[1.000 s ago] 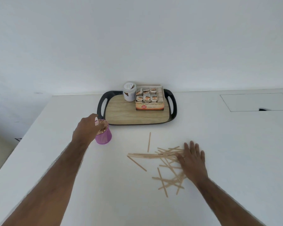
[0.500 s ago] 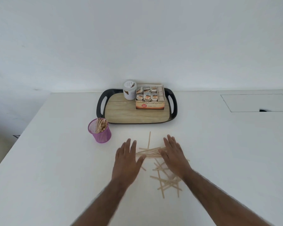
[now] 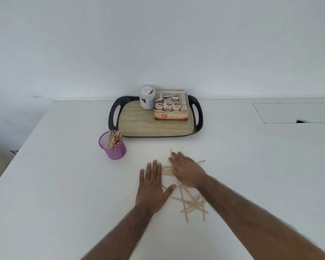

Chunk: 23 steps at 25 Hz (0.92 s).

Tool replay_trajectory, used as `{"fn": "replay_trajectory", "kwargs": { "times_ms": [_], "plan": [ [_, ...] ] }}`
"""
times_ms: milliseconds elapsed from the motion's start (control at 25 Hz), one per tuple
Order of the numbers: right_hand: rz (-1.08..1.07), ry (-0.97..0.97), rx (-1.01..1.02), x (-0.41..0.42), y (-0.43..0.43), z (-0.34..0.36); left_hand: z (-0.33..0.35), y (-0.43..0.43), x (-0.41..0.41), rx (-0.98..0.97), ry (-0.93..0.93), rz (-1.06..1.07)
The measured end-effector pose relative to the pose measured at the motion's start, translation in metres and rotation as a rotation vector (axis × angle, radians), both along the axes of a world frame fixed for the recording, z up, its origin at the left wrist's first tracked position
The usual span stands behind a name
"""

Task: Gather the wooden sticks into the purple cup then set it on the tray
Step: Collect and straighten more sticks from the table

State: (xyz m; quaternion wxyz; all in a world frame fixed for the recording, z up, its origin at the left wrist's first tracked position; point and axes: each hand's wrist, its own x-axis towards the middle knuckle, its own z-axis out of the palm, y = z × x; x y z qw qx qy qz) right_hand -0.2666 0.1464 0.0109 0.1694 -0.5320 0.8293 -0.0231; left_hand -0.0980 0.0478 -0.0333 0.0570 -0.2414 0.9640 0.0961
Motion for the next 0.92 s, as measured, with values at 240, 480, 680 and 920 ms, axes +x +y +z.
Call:
{"fn": "replay_trajectory", "kwargs": {
  "times_ms": [240, 480, 680, 920],
  "plan": [
    [0.014, -0.107, -0.068, 0.007, 0.050, 0.011, 0.006, -0.003, -0.005, 0.009, 0.057, -0.071],
    [0.165, 0.055, 0.126, 0.003, 0.101, 0.000, 0.007, -0.004, 0.003, 0.077, 0.108, -0.203],
    [0.041, 0.030, 0.017, 0.003, 0.074, 0.003, 0.010, 0.004, 0.004, 0.123, 0.110, -0.225],
    [0.038, 0.072, -0.009, -0.002, 0.057, 0.012, 0.013, 0.003, 0.001, 0.093, 0.162, -0.237]
  ]
}}
